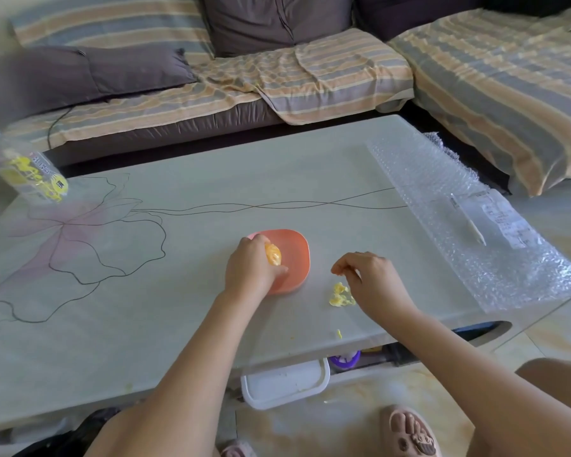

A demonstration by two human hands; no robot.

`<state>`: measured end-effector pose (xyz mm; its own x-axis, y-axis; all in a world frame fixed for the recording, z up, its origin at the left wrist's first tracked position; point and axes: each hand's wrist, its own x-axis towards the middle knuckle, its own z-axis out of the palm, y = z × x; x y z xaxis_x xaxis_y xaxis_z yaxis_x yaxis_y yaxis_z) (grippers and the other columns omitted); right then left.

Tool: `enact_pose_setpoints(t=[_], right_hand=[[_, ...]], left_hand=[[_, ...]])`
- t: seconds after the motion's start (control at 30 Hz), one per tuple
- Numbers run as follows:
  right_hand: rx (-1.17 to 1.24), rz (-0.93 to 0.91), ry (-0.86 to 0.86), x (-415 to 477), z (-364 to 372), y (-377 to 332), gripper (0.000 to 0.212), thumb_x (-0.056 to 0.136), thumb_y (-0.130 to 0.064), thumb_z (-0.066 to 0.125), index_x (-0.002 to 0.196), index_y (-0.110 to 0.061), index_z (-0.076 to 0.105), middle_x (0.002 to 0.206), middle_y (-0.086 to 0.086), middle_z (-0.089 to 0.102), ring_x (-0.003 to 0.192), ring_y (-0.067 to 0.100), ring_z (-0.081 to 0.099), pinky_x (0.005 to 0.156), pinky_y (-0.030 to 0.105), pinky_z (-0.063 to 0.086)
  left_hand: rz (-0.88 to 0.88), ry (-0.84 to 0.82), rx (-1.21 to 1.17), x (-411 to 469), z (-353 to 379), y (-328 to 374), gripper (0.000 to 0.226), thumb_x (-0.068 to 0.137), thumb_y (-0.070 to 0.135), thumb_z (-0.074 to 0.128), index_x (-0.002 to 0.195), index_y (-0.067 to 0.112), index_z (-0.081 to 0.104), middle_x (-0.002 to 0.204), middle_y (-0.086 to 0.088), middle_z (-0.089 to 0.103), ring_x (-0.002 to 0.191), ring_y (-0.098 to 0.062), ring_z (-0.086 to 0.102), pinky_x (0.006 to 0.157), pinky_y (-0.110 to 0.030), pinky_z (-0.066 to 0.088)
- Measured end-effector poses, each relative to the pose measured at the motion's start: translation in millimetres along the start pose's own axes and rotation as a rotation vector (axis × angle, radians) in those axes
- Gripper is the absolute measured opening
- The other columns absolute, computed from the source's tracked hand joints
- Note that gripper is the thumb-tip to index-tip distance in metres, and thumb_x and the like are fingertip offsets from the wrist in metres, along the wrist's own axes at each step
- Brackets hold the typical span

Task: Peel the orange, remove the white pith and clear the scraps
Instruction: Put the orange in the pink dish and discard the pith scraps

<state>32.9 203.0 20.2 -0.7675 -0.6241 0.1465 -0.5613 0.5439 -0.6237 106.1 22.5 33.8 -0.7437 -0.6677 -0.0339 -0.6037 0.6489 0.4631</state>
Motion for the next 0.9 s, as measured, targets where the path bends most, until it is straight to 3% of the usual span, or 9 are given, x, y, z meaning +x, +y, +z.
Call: enact_pose_setpoints(t=[0.1,0.23,0.37,0.47,0.7,0.8,0.9], right_hand=[[-0.031,-0.022,0.013,0.2,1.8,6.4,0.029,0.093,0.002,0.044,0.101,-0.009,0.070,0.097,0.002,0.069,0.094,0.018,0.058,0.071,0.011,0.030],[-0.067,-0.022,0.002,-0.8,1.1,13.0,0.028,0.096,-0.003,0.042,0.105,-0.009,0.067,0.100,0.003,0.066,0.097,0.019,0.057,0.076,0.018,0.036],[-0.085,-0.008,0.001,0.0,-1.6,12.0,0.028,0.097,-0.005,0.036,0.104,-0.008,0.063,0.103,0.004,0.062,0.098,0.019,0.054,0.071,0.014,0.029],[-0.101,-0.013,-0.042,0.2,-0.6,11.5,0.029,0.098,-0.007,0.034,0.106,-0.009,0.062,0.106,0.004,0.061,0.100,0.019,0.052,0.076,0.018,0.033],[-0.133,-0.017,-0.087,-3.3,4.3,13.2,0.024,0.097,-0.002,0.034,0.095,-0.007,0.058,0.097,0.005,0.057,0.090,0.021,0.050,0.070,0.021,0.033],[-0.100,-0.009,-0.096,-3.7,7.1,11.0,0.024,0.098,-0.006,0.036,0.095,-0.006,0.060,0.097,0.005,0.057,0.090,0.024,0.054,0.069,0.022,0.035],[-0.076,0.026,-0.122,-7.0,6.5,7.5,0.033,0.097,-0.005,0.036,0.121,-0.006,0.058,0.126,0.007,0.056,0.112,0.024,0.055,0.089,0.024,0.039]], left_hand=[[0.006,-0.004,0.097,1.8,6.7,0.8,0.053,0.075,0.028,0.075,0.120,0.012,0.054,0.117,-0.009,0.058,0.106,-0.027,0.056,0.075,-0.028,0.040],[0.004,-0.018,0.146,2.7,8.4,1.6,0.055,0.078,0.029,0.074,0.125,0.011,0.052,0.119,-0.008,0.059,0.108,-0.028,0.057,0.079,-0.032,0.044],[0.010,0.005,0.108,2.4,5.5,2.8,0.058,0.078,0.034,0.074,0.127,0.012,0.052,0.124,-0.008,0.057,0.114,-0.027,0.054,0.084,-0.032,0.043],[-0.007,0.018,0.073,2.0,1.8,1.2,0.058,0.079,0.033,0.074,0.129,0.014,0.052,0.127,-0.007,0.056,0.115,-0.025,0.054,0.088,-0.031,0.041],[0.013,0.148,-0.033,-6.4,-10.2,3.8,0.043,0.086,0.031,0.066,0.123,0.014,0.056,0.121,-0.007,0.056,0.106,-0.023,0.057,0.080,-0.028,0.038],[0.085,0.226,-0.171,-21.6,-15.6,2.3,0.031,0.088,0.025,0.064,0.117,0.015,0.061,0.116,-0.004,0.059,0.098,-0.015,0.056,0.075,-0.017,0.034],[0.103,0.176,-0.502,-46.0,-18.0,-0.3,0.015,0.089,0.019,0.064,0.104,0.019,0.066,0.108,0.004,0.067,0.093,-0.006,0.060,0.078,-0.013,0.044]])
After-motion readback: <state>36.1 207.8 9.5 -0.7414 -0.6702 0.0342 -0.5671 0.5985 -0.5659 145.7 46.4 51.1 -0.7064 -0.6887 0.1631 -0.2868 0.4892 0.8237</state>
